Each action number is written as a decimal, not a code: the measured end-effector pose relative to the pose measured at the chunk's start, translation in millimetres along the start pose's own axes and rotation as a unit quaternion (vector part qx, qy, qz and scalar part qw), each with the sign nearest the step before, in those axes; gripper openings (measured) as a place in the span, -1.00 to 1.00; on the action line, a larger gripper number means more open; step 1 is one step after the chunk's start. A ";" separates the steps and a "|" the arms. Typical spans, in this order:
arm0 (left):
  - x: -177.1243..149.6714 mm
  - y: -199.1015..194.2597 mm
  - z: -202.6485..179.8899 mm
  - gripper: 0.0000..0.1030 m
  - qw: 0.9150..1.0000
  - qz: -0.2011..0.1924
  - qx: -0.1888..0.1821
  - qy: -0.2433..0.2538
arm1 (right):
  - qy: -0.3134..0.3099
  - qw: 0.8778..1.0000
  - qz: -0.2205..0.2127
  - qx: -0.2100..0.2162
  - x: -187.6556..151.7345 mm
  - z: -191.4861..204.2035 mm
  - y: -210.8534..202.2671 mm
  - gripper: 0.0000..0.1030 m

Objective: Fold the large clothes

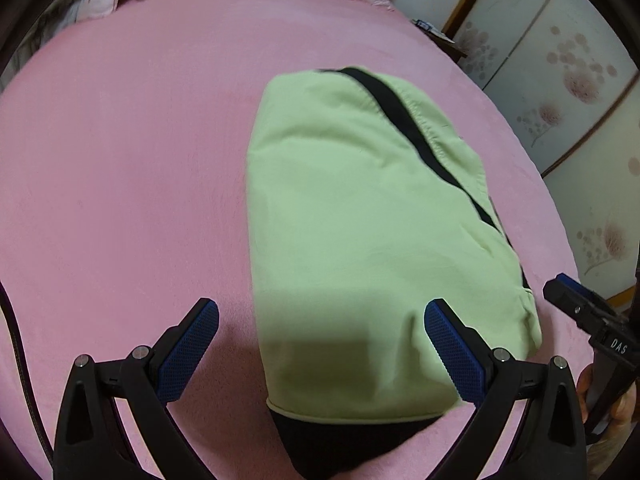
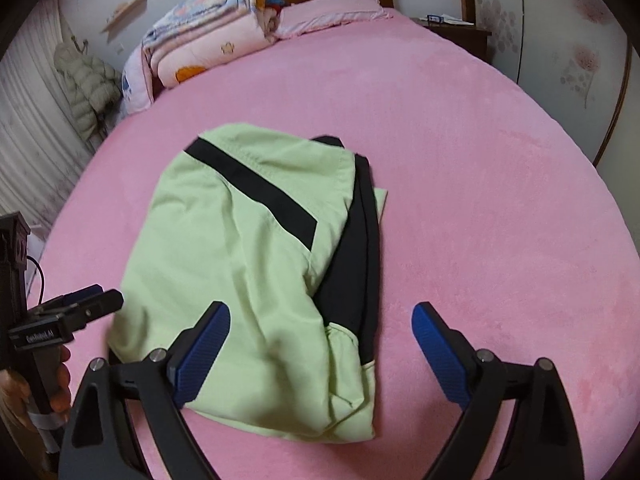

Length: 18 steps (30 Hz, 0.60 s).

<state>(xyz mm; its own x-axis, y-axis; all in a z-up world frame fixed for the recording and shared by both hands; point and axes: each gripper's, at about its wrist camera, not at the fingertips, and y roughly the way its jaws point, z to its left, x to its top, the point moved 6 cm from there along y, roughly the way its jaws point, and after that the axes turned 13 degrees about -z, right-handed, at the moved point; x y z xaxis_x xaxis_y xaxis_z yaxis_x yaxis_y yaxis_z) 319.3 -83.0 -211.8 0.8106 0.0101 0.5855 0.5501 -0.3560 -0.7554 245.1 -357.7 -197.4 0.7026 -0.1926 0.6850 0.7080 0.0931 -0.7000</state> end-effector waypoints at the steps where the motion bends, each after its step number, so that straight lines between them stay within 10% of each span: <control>1: -1.7 3.8 2.5 0.98 1.000 0.005 0.000 -0.003 | -0.001 1.000 0.006 0.000 -1.1 -0.5 3.3 0.80; 18: -12.5 49.2 10.1 1.00 0.997 0.043 -0.054 -0.038 | 0.080 0.993 0.077 0.038 -24.3 -34.5 65.0 0.80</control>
<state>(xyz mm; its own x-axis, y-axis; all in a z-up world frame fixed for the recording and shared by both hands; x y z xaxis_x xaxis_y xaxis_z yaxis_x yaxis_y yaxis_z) 338.3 -91.3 -259.3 0.8687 0.0446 0.4933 0.4567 -0.4578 -0.7628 271.6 -380.7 -266.5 0.7867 -0.3221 0.5266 0.6012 0.2065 -0.7720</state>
